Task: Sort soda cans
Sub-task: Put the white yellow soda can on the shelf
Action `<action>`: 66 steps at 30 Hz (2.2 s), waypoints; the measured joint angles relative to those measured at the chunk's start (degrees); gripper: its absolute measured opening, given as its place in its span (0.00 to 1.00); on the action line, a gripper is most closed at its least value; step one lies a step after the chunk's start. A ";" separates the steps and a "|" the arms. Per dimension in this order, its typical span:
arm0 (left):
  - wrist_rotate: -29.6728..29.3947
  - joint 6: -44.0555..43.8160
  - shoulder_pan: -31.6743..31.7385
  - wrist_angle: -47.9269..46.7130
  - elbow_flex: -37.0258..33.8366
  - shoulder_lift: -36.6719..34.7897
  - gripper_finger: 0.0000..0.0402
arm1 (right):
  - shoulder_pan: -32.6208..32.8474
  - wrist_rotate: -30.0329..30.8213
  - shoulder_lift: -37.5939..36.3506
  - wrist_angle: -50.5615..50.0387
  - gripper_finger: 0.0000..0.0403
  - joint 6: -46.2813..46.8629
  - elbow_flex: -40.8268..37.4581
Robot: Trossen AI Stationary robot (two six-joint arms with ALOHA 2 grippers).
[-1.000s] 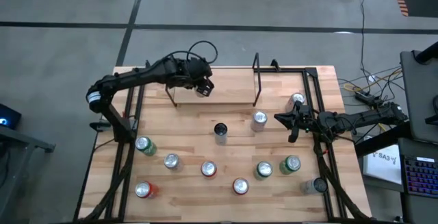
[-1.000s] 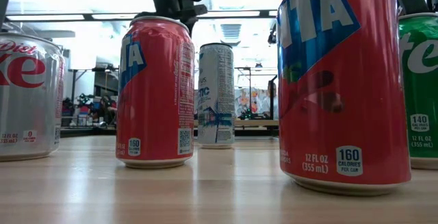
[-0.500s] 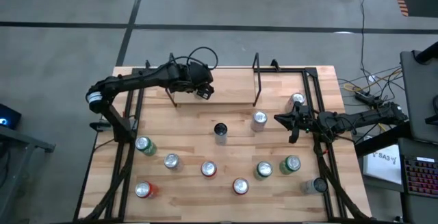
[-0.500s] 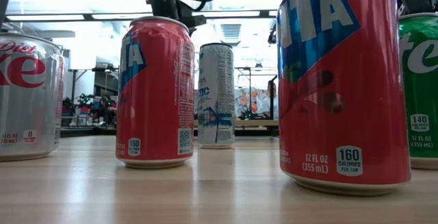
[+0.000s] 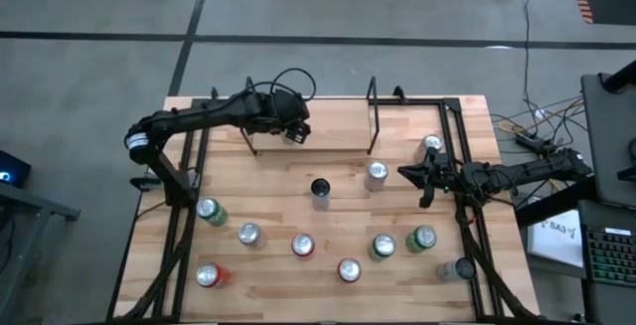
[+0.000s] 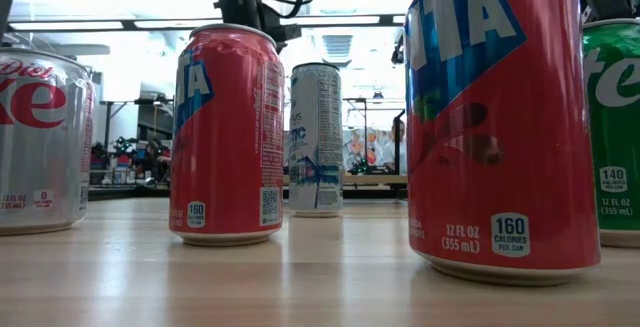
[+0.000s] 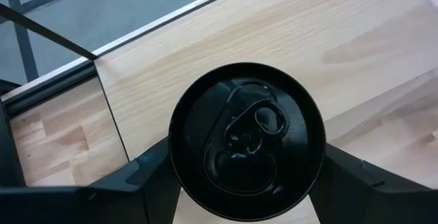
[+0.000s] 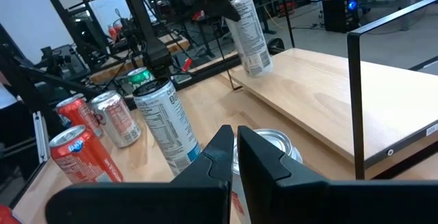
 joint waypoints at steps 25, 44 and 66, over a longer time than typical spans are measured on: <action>0.00 0.08 -0.01 1.89 -2.43 -0.02 0.62 | 0.00 0.00 0.00 -0.04 0.03 0.02 0.00; -0.51 0.36 -0.01 2.61 -2.52 0.00 0.68 | 0.00 -0.01 0.00 -0.58 0.03 0.42 0.00; -1.62 0.34 -0.03 3.52 -2.54 -0.02 0.69 | 0.00 -0.02 0.00 -1.21 0.03 0.59 0.00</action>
